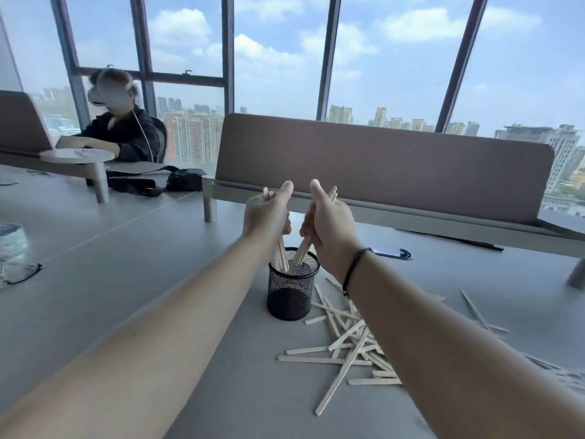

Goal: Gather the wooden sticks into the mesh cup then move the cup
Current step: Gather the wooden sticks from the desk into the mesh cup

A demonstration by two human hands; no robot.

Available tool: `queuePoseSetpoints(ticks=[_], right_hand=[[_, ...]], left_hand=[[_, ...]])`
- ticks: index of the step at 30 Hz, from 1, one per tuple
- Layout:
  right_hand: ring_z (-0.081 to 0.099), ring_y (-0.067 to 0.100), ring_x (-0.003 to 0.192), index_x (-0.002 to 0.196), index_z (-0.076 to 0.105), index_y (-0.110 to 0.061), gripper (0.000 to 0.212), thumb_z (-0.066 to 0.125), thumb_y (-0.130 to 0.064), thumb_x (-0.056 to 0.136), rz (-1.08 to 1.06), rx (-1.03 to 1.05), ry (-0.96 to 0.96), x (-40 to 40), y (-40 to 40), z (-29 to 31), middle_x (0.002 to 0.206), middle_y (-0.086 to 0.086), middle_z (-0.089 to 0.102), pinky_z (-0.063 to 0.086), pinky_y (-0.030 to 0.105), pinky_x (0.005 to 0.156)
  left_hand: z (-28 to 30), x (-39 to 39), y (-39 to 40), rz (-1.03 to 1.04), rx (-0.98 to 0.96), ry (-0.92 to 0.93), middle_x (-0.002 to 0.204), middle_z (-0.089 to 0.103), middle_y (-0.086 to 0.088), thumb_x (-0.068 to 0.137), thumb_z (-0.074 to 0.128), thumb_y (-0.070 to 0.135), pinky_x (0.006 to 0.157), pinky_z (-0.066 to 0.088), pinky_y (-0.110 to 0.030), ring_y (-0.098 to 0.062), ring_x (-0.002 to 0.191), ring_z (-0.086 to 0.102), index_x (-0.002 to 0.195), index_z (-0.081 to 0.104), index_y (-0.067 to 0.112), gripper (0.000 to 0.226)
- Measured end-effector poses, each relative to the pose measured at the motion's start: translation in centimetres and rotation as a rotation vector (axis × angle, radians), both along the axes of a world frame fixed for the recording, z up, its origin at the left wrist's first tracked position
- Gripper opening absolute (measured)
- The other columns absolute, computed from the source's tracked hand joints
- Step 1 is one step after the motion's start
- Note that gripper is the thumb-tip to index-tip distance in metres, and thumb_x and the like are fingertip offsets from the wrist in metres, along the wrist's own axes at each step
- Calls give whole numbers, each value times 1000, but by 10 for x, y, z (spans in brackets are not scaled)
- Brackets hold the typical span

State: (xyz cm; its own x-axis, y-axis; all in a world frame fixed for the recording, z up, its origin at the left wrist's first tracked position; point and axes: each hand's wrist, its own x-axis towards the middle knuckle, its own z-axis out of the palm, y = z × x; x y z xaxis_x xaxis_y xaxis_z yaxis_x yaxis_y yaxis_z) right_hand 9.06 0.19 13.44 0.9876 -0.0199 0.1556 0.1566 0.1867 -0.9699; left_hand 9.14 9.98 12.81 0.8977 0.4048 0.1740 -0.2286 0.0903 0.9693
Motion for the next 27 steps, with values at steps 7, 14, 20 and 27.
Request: queuePoseSetpoints(ticks=[7,14,20,27], right_hand=[[61,16,85,118,58,-10,34,52,-37,99,-48,-251,10,10,-6,-27,92,3,67,51,37,80],[59,3,96,118,62,-20,20,52,-24,101,-13,-455,-151,-26,-89,-54,112,-4,66,41,16,78],[60,0,112,114,62,-36,27,66,-45,89,36,-1038,-139,-68,-201,-94,120,-17,65,44,30,103],[34,13,138,142,34,-47,91,37,-94,65,-32,-1386,-141,-102,-267,-121,148,-15,40,29,39,115]], left_hand=[[-18,2,11,65,408,42,121,64,1,87,63,49,96,47,-34,-16,112,60,116,57,21,40],[-49,-72,-18,103,992,-646,104,61,-1,91,61,29,86,47,-33,-21,101,58,98,65,14,16],[-101,-104,-71,-356,1590,5,161,10,-2,63,33,99,119,24,-44,-26,146,21,153,20,25,117],[-122,-83,-107,-516,1556,268,167,-5,2,50,30,106,123,8,-48,-19,153,-6,157,-8,23,141]])
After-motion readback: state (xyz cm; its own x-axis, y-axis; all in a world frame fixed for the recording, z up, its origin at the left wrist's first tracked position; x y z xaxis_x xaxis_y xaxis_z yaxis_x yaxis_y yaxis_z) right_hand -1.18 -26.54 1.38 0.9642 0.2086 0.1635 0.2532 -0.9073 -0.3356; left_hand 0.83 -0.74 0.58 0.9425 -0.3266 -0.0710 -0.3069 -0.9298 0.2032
